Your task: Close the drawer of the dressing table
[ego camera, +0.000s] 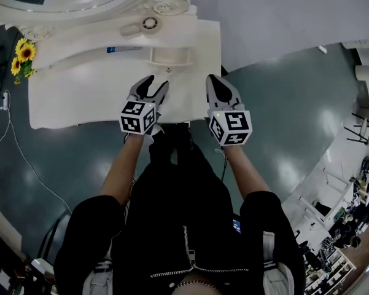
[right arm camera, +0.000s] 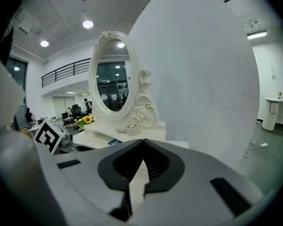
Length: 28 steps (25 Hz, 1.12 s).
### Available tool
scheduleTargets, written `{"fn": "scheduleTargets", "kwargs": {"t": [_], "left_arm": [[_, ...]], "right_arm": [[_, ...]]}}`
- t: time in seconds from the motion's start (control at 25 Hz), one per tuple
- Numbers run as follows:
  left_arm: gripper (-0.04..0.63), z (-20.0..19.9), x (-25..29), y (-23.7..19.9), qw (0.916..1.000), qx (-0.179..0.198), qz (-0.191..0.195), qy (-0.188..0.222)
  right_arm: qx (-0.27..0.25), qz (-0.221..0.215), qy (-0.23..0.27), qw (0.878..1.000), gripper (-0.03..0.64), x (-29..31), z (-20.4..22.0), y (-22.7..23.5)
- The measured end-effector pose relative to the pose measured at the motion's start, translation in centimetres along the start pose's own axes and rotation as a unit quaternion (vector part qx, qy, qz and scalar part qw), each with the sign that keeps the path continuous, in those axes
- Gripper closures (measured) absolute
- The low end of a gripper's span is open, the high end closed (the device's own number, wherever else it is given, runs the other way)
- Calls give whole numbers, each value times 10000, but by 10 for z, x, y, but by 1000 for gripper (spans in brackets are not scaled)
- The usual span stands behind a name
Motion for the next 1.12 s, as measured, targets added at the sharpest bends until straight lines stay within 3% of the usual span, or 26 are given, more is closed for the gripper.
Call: {"fn": "scheduleTargets", "kwargs": {"t": [0.64,1.12], "left_arm": [[377,24,58,-16,9926,-1123,23,-467],[397,38,90,-30,9700,-2389,217,-397]], "right_arm": [[139,147,-191,9996,611,-3,15,22],[243,289,-346,9987,611,-10,30,34]]}}
Point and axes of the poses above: the fingertips, and each gripper's own axes: x forward along the fingers, y to its right, z out of its underside, the point moved 3 cm from there along -x, backward along the fingers, and after that the axes turned 7 degrees about -y, right-handed, at the moved point
